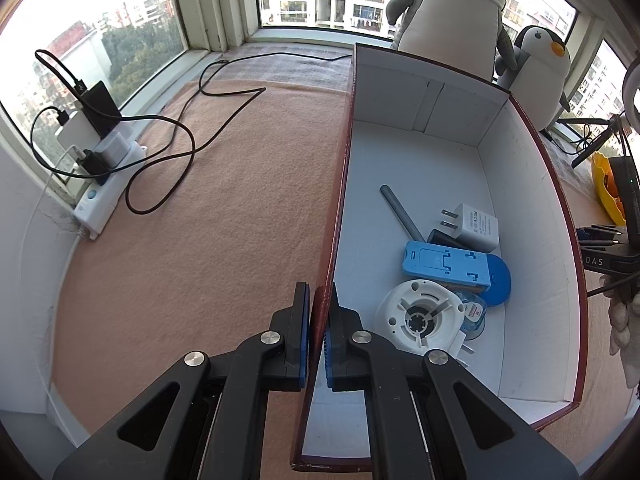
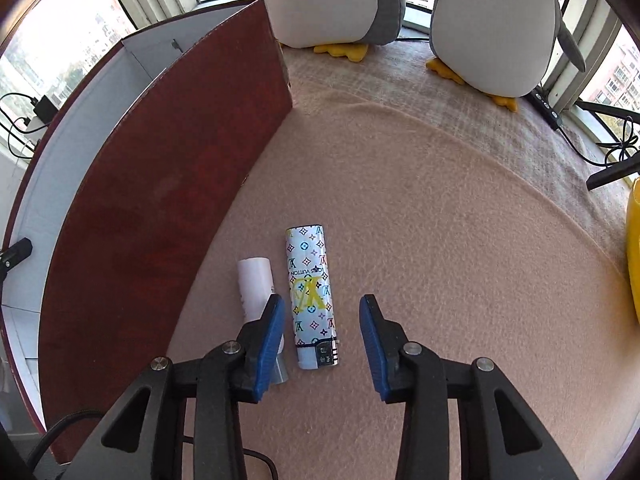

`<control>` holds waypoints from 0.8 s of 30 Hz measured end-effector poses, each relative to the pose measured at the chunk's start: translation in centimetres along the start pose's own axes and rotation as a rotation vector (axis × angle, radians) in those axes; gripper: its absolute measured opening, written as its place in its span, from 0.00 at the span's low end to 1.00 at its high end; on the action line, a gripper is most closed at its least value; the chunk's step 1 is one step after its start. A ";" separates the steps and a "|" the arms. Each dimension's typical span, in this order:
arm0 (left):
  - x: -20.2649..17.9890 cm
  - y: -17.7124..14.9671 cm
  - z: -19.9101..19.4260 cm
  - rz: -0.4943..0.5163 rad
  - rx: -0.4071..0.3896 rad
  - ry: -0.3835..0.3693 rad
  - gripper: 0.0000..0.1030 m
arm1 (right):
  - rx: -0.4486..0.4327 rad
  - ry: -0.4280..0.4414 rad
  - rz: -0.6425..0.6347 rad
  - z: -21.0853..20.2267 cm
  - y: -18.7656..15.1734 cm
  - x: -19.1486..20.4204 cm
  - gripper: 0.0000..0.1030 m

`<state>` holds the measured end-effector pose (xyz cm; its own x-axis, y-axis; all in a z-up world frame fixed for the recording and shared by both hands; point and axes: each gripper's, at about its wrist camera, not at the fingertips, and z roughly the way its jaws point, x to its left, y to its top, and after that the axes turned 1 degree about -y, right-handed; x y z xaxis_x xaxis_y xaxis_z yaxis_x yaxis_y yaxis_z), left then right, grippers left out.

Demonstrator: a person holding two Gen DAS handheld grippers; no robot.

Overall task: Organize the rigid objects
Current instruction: 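Grasp the patterned lighter with the right gripper and lift it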

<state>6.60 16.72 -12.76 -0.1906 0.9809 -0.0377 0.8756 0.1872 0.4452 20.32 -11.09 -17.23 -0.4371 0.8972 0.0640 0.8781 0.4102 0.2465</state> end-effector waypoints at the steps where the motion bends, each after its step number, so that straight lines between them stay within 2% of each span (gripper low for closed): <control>1: 0.1 -0.1 0.0 0.001 0.000 0.000 0.05 | 0.003 -0.005 -0.002 0.2 0.1 0.1 0.33; 7: 0.2 -0.1 0.0 0.000 0.001 0.000 0.05 | 0.018 -0.061 -0.063 1.3 0.2 1.3 0.31; 10: 0.2 -0.1 0.0 0.000 0.001 0.000 0.05 | 0.021 -0.061 -0.070 1.3 0.0 1.6 0.20; 19: 0.1 -0.1 0.0 -0.001 0.002 0.000 0.05 | 0.004 -0.080 -0.055 0.4 -1.5 1.0 0.20; 24: 0.1 -0.1 0.0 -0.001 0.002 0.001 0.05 | -0.038 -0.066 -0.012 -1.4 -2.6 0.3 0.20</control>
<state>6.48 16.78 -12.81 -0.1913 0.9808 -0.0375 0.8763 0.1879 0.4436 17.61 -12.17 -16.47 -0.4324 0.9017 -0.0030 0.8644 0.4155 0.2832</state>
